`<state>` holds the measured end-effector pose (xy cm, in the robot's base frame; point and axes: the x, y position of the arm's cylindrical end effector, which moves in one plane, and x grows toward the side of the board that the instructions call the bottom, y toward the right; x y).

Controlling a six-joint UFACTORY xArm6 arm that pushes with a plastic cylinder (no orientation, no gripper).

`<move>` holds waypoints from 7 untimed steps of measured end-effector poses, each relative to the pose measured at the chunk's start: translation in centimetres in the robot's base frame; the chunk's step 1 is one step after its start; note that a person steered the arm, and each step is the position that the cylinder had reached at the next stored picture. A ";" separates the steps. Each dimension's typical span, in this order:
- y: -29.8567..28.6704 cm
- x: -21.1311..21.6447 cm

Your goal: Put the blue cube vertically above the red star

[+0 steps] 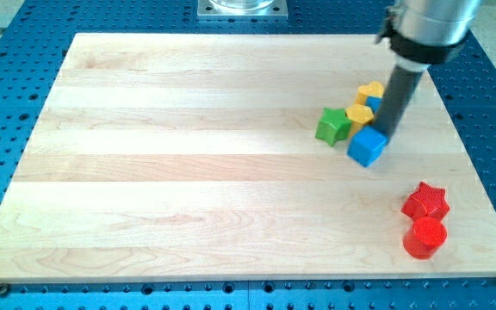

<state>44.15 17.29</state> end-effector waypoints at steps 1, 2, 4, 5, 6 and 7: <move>-3.1 -0.6; -7.5 1.7; -13.8 5.2; -8.0 3.4; -3.5 1.2; -3.2 1.2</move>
<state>45.33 14.11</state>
